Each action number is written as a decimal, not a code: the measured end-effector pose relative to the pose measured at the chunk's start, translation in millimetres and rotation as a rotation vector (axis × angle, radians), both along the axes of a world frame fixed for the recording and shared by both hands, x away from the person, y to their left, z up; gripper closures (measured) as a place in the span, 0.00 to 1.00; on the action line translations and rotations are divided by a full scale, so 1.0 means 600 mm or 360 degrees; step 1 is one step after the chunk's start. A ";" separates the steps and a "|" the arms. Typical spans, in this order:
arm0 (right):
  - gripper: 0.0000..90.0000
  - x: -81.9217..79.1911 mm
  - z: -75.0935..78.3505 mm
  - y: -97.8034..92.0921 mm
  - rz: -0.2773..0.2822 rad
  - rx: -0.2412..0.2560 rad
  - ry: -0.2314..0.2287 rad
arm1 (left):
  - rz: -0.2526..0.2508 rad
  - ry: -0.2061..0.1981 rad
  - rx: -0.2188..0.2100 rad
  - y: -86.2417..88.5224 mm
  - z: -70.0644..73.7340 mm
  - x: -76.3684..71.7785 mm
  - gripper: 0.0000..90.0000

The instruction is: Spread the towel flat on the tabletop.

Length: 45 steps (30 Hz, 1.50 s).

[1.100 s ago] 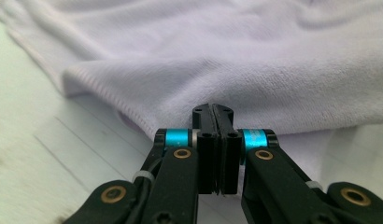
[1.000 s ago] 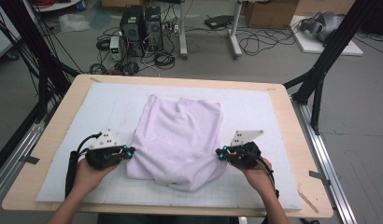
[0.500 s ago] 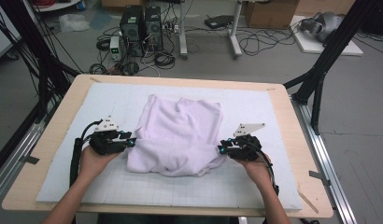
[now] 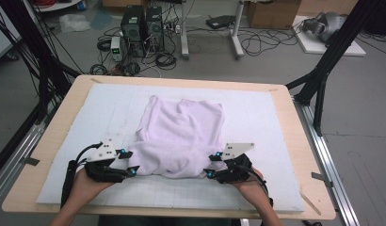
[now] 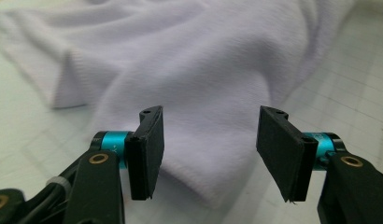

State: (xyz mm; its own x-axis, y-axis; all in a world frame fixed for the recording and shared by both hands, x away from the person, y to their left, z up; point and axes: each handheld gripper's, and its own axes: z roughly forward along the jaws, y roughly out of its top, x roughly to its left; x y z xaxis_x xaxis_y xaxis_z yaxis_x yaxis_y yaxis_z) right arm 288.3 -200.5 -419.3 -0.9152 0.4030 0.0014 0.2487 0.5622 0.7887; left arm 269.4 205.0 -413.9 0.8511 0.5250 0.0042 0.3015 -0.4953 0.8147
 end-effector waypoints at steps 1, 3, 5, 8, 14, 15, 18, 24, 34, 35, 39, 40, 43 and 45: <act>0.52 0.004 -0.003 0.006 -0.0002 -0.0009 0.0002 | -0.0006 0.0022 0.0024 -0.008 -0.009 0.003 0.47; 0.53 0.011 -0.007 0.016 -0.0007 -0.0038 0.0004 | -0.0060 0.0076 0.0094 -0.021 -0.026 0.012 0.50; 0.62 0.018 -0.012 0.024 -0.0026 -0.0078 0.0022 | -0.0123 0.0112 0.0171 -0.034 -0.041 0.017 0.73; 0.84 0.021 -0.016 0.025 0.0015 -0.0125 0.0045 | -0.0135 0.0071 0.0205 -0.039 -0.037 0.018 0.94; 0.88 0.008 0.011 0.004 0.0057 -0.0045 0.0076 | -0.0094 -0.0005 0.0168 -0.023 -0.011 0.002 0.97; 0.88 0.005 0.020 -0.001 0.0065 -0.0023 0.0083 | -0.0071 -0.0017 0.0123 -0.018 -0.003 -0.001 0.97; 0.88 0.005 0.050 -0.017 0.0057 0.0049 0.0080 | -0.0006 -0.0076 0.0071 -0.003 0.027 0.005 0.97; 0.88 0.056 0.081 -0.020 -0.0059 -0.0001 0.0025 | 0.0147 -0.0102 0.0054 -0.008 0.058 0.069 0.97; 0.88 0.190 -0.005 -0.012 -0.0284 -0.0117 0.0274 | 0.0381 0.0096 0.0094 -0.020 -0.006 0.202 0.97; 0.88 0.194 -0.012 -0.009 -0.0278 -0.0125 0.0278 | 0.0383 0.0112 0.0096 -0.019 -0.009 0.204 0.97; 0.80 0.189 -0.002 -0.013 -0.0292 -0.0097 0.0215 | 0.0362 0.0089 0.0039 -0.004 0.008 0.193 0.85; 0.77 0.185 0.004 -0.017 -0.0295 -0.0081 0.0200 | 0.0363 0.0072 0.0009 0.001 0.017 0.186 0.80; 0.71 0.165 0.026 -0.032 -0.0324 -0.0007 0.0122 | 0.0331 -0.0001 -0.0038 0.012 0.039 0.156 0.69; 0.67 0.144 0.039 -0.043 -0.0324 0.0065 0.0051 | 0.0281 -0.0043 -0.0050 0.014 0.044 0.132 0.62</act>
State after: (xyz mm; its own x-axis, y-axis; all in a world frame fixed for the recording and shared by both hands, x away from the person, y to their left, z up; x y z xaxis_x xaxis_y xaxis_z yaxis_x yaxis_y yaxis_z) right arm 374.8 -226.1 -395.7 -0.8142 0.5785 0.0493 0.3792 0.4655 0.7997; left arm 348.4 213.2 -387.4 0.7455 0.6665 0.0069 0.3594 -0.4106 0.8380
